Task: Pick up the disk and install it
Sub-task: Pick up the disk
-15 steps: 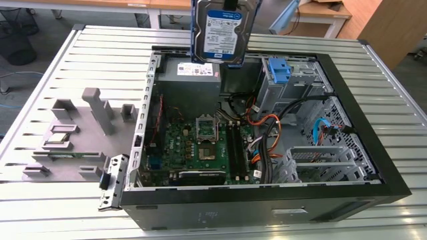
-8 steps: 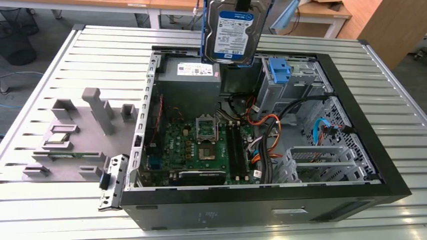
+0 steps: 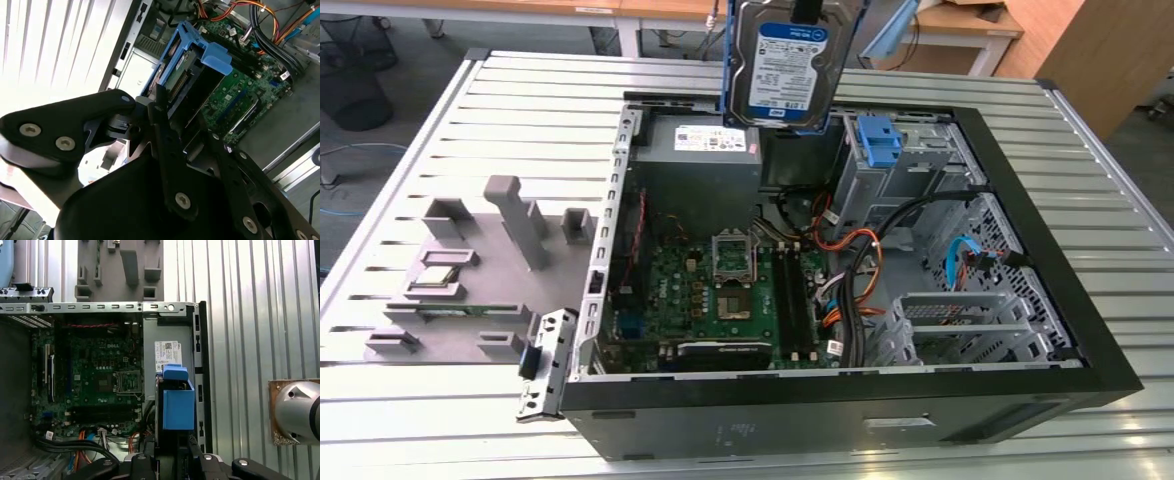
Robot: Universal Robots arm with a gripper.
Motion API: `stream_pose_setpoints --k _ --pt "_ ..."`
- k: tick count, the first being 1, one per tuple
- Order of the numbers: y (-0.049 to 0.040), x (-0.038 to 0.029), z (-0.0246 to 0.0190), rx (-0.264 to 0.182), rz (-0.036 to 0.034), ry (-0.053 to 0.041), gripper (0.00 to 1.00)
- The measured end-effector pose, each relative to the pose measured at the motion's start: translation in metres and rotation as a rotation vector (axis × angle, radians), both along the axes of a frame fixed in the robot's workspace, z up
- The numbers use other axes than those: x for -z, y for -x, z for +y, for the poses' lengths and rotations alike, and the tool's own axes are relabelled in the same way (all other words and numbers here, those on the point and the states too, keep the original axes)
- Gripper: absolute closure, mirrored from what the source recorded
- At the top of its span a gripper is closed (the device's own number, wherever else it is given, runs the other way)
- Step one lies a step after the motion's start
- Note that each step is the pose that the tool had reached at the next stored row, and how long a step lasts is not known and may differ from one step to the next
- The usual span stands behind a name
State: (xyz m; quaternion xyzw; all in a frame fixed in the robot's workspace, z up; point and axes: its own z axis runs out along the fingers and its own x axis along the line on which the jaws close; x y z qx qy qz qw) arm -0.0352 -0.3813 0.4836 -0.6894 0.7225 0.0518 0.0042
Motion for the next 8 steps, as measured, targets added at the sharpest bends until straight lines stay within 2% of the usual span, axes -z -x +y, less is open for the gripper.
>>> stream_pose_setpoints --k 3,8 --pt "0.0000 0.0001 -0.0042 0.000 0.0000 0.0000 0.65" --pt "0.0000 0.0005 -0.0147 0.000 0.0000 0.0000 0.65"
